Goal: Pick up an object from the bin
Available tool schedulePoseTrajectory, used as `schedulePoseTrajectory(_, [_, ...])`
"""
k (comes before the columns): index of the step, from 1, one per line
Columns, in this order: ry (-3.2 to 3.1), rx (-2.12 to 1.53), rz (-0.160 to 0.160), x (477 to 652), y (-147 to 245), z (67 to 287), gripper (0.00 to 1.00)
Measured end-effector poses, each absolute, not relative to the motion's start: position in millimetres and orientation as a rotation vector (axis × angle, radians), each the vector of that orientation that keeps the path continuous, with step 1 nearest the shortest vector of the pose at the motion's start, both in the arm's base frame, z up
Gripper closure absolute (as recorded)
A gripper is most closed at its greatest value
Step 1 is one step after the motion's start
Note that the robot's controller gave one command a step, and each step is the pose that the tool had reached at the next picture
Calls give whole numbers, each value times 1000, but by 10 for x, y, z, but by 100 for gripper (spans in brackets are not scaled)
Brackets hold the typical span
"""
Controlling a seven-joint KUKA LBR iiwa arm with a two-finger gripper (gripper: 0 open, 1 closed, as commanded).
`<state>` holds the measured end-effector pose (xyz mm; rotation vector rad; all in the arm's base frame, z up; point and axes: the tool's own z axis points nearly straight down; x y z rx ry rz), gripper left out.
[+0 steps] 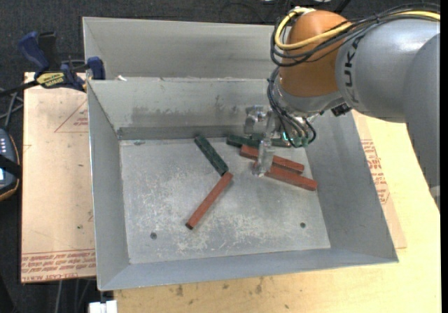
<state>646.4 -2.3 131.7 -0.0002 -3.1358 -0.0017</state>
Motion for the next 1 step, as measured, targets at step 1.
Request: schedulePoseTrajectory(1, [-3143, 0, -2, 6481, -23, 1368, 0])
